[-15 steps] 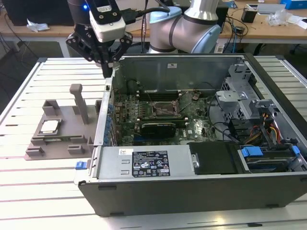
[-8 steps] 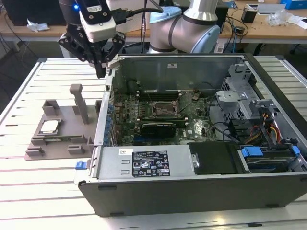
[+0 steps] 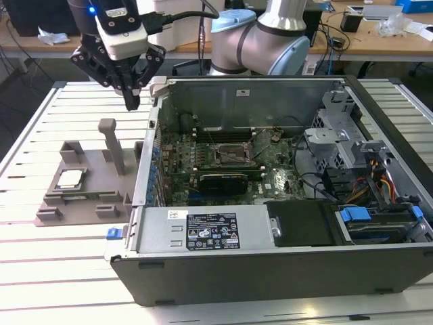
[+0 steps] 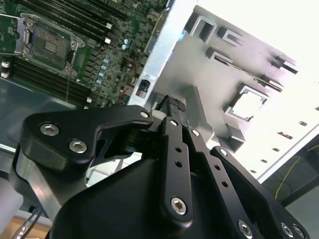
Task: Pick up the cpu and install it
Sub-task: 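Reach for the cpu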
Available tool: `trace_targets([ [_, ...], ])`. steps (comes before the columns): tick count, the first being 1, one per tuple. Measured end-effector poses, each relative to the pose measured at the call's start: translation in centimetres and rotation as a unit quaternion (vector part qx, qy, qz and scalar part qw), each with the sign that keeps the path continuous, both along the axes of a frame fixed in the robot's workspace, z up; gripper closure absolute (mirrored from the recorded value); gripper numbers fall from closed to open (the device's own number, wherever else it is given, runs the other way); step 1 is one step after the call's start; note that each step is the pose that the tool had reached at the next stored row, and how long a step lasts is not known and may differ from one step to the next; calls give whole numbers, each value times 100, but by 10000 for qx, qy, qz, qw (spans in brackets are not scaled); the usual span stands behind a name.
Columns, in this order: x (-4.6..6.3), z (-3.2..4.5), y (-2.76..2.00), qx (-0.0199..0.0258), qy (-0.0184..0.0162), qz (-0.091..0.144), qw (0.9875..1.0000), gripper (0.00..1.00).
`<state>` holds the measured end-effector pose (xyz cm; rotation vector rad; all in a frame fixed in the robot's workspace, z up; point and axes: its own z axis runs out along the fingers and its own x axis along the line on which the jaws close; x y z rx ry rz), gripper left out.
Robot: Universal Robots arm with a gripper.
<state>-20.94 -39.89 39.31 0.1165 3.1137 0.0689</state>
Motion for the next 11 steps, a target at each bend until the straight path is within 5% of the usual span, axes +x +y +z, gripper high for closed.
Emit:
trace_targets([
  [11, -230, 0, 0, 0, 0, -1, 10000, 89],
])
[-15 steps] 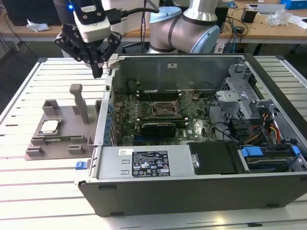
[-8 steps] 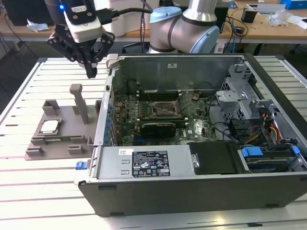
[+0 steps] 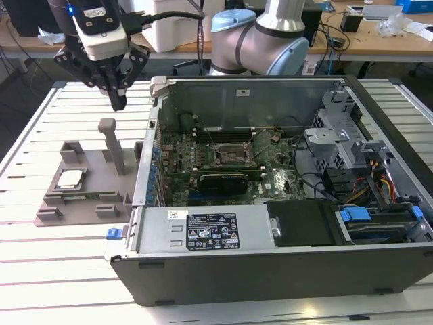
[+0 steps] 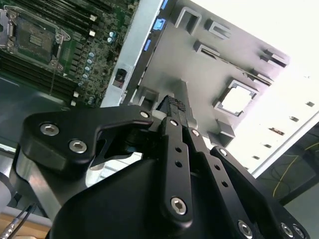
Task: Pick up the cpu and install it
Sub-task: 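Reach for the cpu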
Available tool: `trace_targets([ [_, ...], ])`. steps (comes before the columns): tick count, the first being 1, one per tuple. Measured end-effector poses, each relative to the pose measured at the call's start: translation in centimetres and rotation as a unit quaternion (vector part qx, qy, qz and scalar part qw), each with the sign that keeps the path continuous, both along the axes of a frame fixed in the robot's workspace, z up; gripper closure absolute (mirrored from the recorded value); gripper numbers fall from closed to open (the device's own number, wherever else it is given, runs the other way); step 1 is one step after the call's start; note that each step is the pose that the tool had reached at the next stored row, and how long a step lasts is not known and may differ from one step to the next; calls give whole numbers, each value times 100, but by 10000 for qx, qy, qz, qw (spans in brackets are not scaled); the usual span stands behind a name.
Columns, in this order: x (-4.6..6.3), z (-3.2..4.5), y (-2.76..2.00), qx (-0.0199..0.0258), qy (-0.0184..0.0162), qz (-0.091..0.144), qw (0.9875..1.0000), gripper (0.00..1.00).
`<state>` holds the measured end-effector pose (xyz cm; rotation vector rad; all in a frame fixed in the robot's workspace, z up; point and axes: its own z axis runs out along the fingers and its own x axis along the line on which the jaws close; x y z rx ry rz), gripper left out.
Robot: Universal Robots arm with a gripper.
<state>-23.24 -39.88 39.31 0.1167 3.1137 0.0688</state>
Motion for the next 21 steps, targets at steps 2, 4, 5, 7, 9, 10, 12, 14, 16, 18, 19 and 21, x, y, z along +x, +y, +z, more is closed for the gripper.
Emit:
trace_targets([
  [2, -62, 0, 0, 0, 0, 0, 10000, 89],
  [4, -96, 0, 0, 0, 0, 0, 10000, 89],
  [5, -121, 0, 0, 0, -1, 0, 10000, 89],
  [7, -186, 0, 0, 0, 0, 0, 10000, 89],
  [9, -224, 0, 0, 0, 0, 0, 10000, 89],
  [10, -255, 0, 0, 0, 0, 0, 10000, 89],
  [12, -309, 0, 0, 0, 0, 0, 10000, 89],
  [14, -357, -1, 0, 0, 0, 0, 10000, 89],
  [16, -420, 0, 0, 0, 0, 0, 10000, 89],
  [18, -466, 0, 0, 0, 0, 0, 10000, 89],
  [19, -494, 0, 0, 0, 0, 0, 10000, 89],
  [21, -543, -1, 0, 0, 0, 1, 10000, 89],
])
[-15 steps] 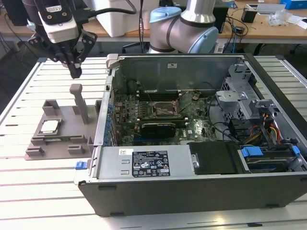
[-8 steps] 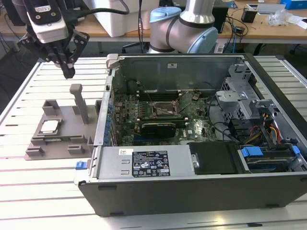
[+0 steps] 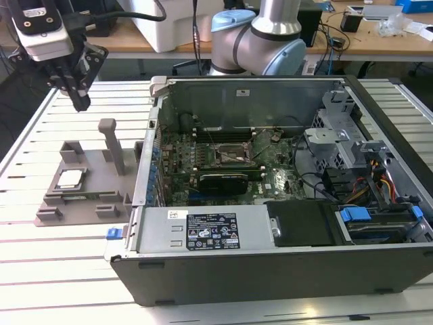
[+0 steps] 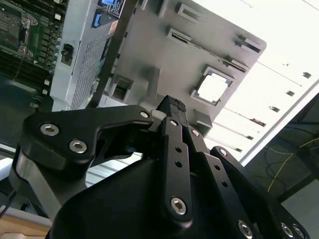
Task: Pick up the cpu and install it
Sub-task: 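Reach for the cpu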
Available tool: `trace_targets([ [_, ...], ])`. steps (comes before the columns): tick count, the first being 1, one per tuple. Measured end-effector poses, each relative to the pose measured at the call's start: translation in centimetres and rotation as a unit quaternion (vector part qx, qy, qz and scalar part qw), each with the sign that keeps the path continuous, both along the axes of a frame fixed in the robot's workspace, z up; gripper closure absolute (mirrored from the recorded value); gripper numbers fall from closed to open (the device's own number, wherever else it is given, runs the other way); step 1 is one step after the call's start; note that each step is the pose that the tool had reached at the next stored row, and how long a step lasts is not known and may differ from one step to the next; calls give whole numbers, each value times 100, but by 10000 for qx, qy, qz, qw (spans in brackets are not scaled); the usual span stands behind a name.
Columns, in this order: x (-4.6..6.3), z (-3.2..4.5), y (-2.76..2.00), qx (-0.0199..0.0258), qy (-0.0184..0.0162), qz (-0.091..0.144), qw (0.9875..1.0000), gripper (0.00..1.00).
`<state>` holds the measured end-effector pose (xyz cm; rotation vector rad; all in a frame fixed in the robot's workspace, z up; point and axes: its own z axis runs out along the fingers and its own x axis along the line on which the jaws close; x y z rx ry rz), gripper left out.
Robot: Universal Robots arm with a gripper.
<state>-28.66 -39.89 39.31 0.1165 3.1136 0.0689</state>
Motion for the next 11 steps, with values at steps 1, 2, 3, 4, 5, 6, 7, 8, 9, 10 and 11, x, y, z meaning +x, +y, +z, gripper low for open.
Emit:
trace_targets([
  [1, -21, 0, 0, 0, 0, 0, 10000, 89],
  [2, -43, 0, 0, 0, 0, 0, 10000, 89],
  [3, -69, 1, 0, 0, 1, 0, 10000, 89],
  [4, -127, 1, 0, 0, 1, -1, 10000, 89],
  [5, -153, 0, 0, 0, 0, -1, 10000, 89],
  [6, -168, 0, 0, 0, 0, 0, 10000, 89],
  [7, -184, 1, 0, 0, 1, -1, 10000, 89],
  [8, -200, 0, 0, 0, 0, -1, 10000, 89],
  [9, -217, 0, 0, 0, 0, 0, 10000, 89],
  [10, -248, 0, 0, 0, 1, 0, 10000, 89],
  [11, -267, 0, 0, -1, 0, 0, 10000, 89],
])
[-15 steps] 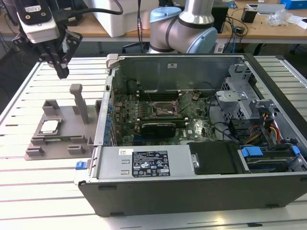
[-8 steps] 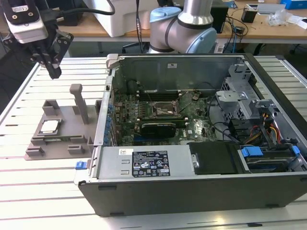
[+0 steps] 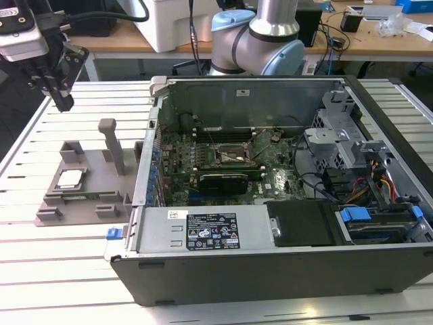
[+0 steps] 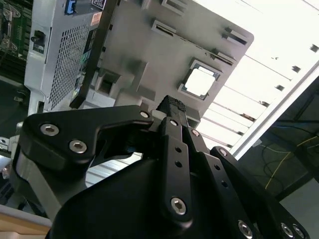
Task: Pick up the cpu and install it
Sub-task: 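Reach for the cpu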
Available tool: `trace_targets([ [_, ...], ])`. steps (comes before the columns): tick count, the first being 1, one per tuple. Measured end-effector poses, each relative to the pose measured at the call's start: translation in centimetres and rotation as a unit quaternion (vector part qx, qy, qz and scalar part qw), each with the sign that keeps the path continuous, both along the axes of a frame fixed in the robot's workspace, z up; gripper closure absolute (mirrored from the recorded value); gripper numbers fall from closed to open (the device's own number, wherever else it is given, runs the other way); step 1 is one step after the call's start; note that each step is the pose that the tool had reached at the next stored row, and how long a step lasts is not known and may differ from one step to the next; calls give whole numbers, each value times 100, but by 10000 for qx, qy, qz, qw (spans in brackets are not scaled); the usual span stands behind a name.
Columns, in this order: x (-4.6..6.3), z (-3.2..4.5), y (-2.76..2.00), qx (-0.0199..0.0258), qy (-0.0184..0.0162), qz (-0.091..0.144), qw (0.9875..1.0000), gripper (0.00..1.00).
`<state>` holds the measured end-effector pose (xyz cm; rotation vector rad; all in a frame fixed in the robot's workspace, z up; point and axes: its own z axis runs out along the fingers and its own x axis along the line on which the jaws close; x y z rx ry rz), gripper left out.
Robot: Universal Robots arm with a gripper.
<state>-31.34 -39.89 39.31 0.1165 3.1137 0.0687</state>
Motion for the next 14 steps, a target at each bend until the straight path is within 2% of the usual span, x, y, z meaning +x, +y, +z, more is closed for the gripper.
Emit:
trace_targets([
  [14, -311, 0, 0, 0, 0, 0, 10000, 89],
])
